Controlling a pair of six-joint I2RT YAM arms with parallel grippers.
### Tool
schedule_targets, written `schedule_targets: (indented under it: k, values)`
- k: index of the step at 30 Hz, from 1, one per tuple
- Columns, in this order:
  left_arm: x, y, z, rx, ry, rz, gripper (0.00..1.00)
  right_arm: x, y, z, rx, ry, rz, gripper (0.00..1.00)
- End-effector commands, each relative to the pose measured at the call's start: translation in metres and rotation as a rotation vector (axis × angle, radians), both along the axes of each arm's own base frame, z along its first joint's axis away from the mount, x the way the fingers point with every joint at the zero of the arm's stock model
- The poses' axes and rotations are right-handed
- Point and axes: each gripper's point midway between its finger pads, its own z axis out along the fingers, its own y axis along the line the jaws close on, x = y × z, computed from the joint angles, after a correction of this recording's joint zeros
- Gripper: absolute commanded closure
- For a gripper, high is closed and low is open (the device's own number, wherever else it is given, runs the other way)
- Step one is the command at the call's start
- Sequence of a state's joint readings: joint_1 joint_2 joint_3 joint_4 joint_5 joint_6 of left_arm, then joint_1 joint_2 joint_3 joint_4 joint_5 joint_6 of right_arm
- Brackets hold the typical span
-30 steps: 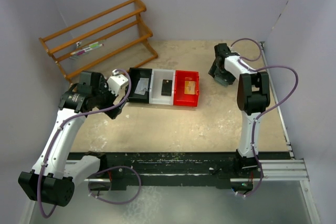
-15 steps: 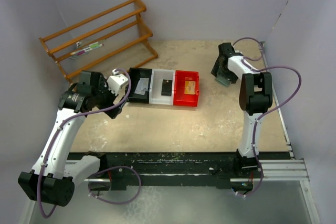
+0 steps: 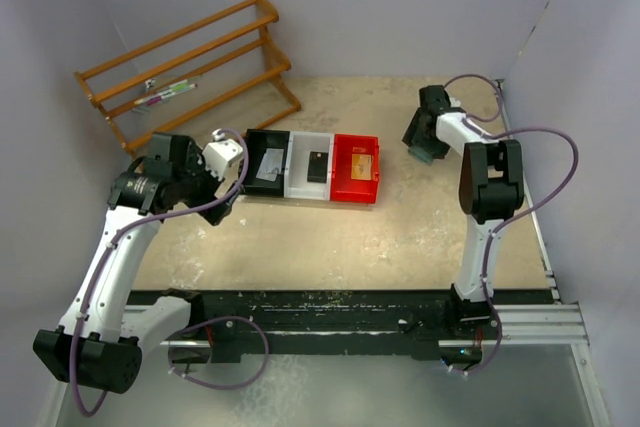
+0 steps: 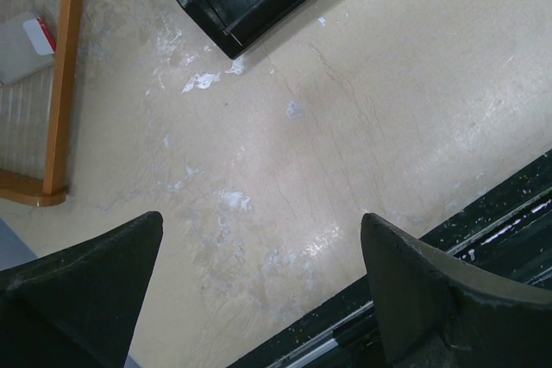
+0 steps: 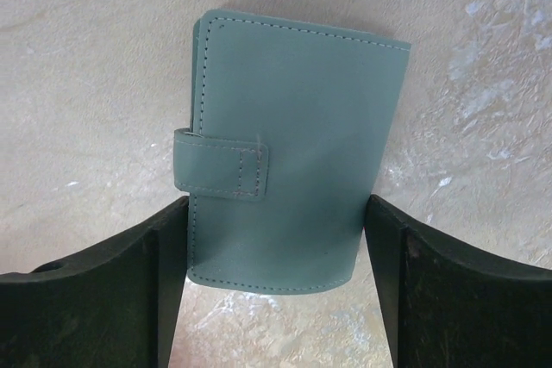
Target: Take the credit cards out of the card holder
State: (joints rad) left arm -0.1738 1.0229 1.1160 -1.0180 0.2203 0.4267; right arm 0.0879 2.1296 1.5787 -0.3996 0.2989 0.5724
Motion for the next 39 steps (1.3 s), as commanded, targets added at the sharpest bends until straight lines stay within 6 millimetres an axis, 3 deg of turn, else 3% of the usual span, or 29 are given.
schedule_targets:
  k: [1, 4, 8, 14, 21, 28, 33, 39]
  values:
    - [0.005, -0.009, 0.024, -0.047, -0.053, -0.011, 0.01, 0.002, 0.01, 0.032, 0.05, -0.071, 0.042, 0.34]
    - [0.007, -0.011, 0.03, -0.06, -0.059, -0.008, 0.01, 0.013, 0.013, 0.058, 0.051, -0.154, 0.074, 0.36]
    - [0.011, -0.015, 0.04, -0.087, -0.07, -0.006, 0.0, 0.018, 0.035, 0.091, 0.128, -0.244, 0.169, 0.38]
    - [0.023, -0.025, 0.055, -0.145, -0.077, 0.002, 0.01, 0.005, 0.105, 0.138, 0.255, -0.365, 0.438, 0.38]
    - [0.047, -0.036, 0.083, -0.256, -0.106, 0.087, 0.01, -0.039, 0.203, 0.203, 0.318, -0.527, 0.717, 0.38]
    - [0.071, -0.018, 0.12, -0.513, -0.036, 0.226, 0.01, -0.113, 0.307, 0.265, 0.46, -0.687, 0.992, 0.37]
    - [0.063, -0.035, 0.136, -0.685, 0.088, 0.179, 0.01, -0.149, 0.352, 0.294, 0.496, -0.751, 1.097, 0.37]
    - [0.045, -0.058, 0.174, -0.856, 0.08, 0.096, 0.01, -0.17, 0.388, 0.315, 0.511, -0.783, 1.175, 0.37]
